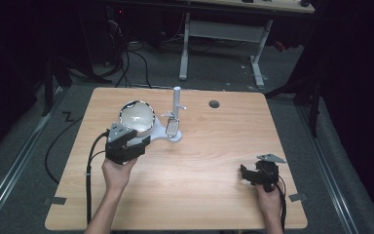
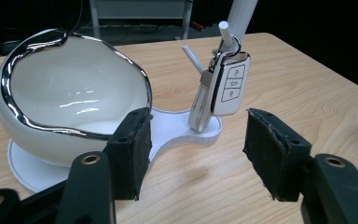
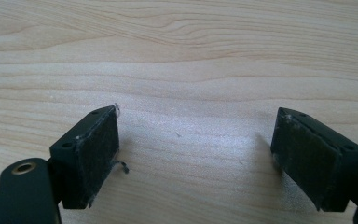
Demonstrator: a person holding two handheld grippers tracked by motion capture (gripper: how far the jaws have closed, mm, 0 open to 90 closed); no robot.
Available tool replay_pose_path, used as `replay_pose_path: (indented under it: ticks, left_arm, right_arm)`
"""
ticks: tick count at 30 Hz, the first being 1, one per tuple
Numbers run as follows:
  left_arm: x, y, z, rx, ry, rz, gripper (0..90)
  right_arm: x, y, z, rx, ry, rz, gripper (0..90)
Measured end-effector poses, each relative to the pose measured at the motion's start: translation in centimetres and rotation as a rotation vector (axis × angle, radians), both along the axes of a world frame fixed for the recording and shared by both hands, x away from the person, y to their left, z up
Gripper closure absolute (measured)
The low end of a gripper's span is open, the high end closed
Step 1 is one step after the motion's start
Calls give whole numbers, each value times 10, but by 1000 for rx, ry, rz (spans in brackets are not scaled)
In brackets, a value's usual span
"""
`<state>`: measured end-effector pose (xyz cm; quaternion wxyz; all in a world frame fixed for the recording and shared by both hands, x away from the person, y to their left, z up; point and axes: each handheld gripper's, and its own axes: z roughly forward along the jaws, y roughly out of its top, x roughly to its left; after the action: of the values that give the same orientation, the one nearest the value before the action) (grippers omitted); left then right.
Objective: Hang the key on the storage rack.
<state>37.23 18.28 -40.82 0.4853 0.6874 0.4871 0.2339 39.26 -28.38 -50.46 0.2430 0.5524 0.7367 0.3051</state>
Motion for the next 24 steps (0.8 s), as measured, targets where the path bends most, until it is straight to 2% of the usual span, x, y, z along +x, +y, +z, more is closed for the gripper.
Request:
replay_pose_path:
  ticks: [24]
  left_arm:
    - [-11,11,-6,-16,18,10,398]
  right_arm:
    - [0,0,0,0,0,0,154]
